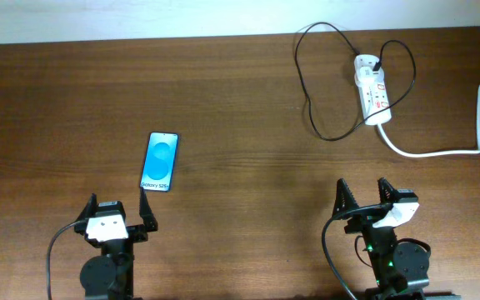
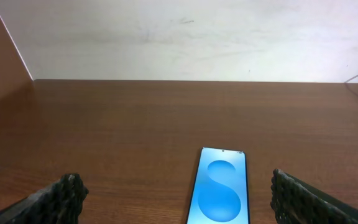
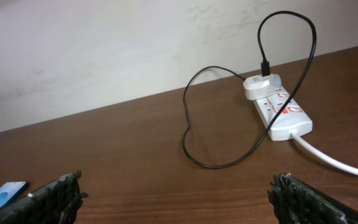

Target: Plug charger to phone and switch on socket

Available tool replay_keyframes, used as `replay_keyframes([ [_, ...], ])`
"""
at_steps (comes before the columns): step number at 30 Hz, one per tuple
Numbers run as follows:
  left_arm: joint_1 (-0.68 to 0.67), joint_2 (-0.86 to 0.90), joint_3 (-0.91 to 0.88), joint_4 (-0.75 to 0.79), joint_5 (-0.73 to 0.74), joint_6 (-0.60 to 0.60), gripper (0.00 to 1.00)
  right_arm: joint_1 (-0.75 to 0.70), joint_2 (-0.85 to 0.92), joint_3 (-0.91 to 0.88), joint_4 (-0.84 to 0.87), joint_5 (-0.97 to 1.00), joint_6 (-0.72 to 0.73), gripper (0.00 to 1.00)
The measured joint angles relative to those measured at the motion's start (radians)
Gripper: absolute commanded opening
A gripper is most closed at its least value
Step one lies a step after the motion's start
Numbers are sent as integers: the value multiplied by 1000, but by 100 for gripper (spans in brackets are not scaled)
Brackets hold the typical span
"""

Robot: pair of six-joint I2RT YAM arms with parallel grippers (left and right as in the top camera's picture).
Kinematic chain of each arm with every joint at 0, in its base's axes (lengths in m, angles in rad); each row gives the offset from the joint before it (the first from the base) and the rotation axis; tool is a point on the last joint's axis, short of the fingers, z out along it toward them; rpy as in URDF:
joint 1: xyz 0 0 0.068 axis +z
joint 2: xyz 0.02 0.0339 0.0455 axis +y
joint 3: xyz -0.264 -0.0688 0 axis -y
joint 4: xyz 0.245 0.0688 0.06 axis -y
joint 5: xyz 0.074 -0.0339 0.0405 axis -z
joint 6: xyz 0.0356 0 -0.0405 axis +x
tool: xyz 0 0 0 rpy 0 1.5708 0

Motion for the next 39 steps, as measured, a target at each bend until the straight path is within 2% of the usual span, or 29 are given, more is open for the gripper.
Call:
replay_keyframes([
  [5,0,0,0,0,3,0,99,0,0,0,0,0,0,98],
  [17,0,0,0,3,117,0,99,0,0,0,0,0,0,98],
  [39,0,0,53,-32,129,-5,99,0,0,0,0,0,0,98],
])
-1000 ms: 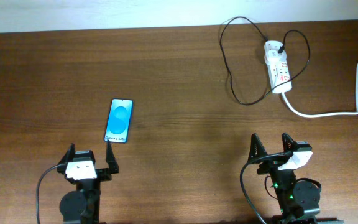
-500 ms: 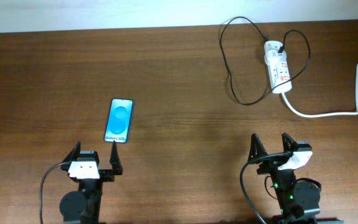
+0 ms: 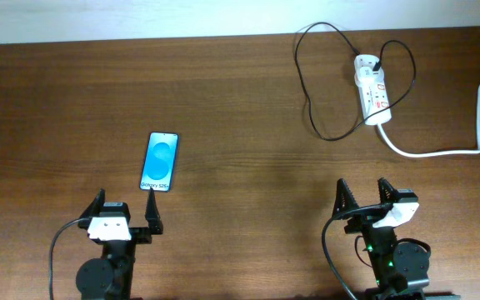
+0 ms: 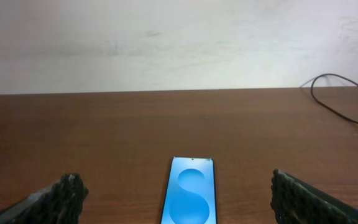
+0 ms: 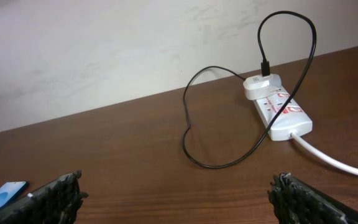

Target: Plug charger to phone and switch on socket

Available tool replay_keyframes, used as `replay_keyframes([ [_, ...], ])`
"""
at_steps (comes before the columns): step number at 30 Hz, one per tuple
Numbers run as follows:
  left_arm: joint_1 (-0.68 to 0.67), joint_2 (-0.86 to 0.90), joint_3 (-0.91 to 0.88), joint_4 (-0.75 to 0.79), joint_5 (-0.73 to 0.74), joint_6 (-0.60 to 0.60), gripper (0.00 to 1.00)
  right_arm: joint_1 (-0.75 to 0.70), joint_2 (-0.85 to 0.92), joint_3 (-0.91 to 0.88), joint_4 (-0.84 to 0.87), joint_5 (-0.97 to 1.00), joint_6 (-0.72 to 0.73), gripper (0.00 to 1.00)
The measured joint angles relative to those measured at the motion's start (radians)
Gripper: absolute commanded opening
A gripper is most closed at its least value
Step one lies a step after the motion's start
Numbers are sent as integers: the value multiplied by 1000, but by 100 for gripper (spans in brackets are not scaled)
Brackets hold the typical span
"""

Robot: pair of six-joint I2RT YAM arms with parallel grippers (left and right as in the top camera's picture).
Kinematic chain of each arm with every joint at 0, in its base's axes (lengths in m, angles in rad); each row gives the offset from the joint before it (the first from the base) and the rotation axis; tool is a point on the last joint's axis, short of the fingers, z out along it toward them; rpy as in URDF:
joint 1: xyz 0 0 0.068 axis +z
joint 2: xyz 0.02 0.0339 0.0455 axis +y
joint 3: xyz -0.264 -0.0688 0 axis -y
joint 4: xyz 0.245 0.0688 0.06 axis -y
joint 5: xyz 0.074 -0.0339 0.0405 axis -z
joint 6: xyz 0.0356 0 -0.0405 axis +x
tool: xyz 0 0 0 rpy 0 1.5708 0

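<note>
A phone with a lit blue screen lies flat on the wooden table, left of centre; in the left wrist view the phone sits straight ahead between the fingers. My left gripper stands open just in front of the phone's near end, empty. A white power strip lies at the far right with a white charger plugged into it and a black cable looping left of it. My right gripper is open and empty, well short of the strip.
The strip's thick white lead runs off the right edge of the table. A pale wall bounds the far edge. Bare wood lies between phone and cable.
My left gripper has turned slightly to the right, so the phone now sits more centred in its view and the cable shows at the right edge. The right arm has not moved.
</note>
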Motion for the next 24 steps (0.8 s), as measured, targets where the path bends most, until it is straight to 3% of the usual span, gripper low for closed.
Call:
replay_keyframes([
  [9,0,0,44,-74,6,-6,99,0,0,0,0,0,0,98],
  [15,0,0,142,-225,6,-7,99,0,0,0,0,0,0,98],
  [24,0,71,206,-236,18,-8,99,0,0,0,0,0,0,98],
])
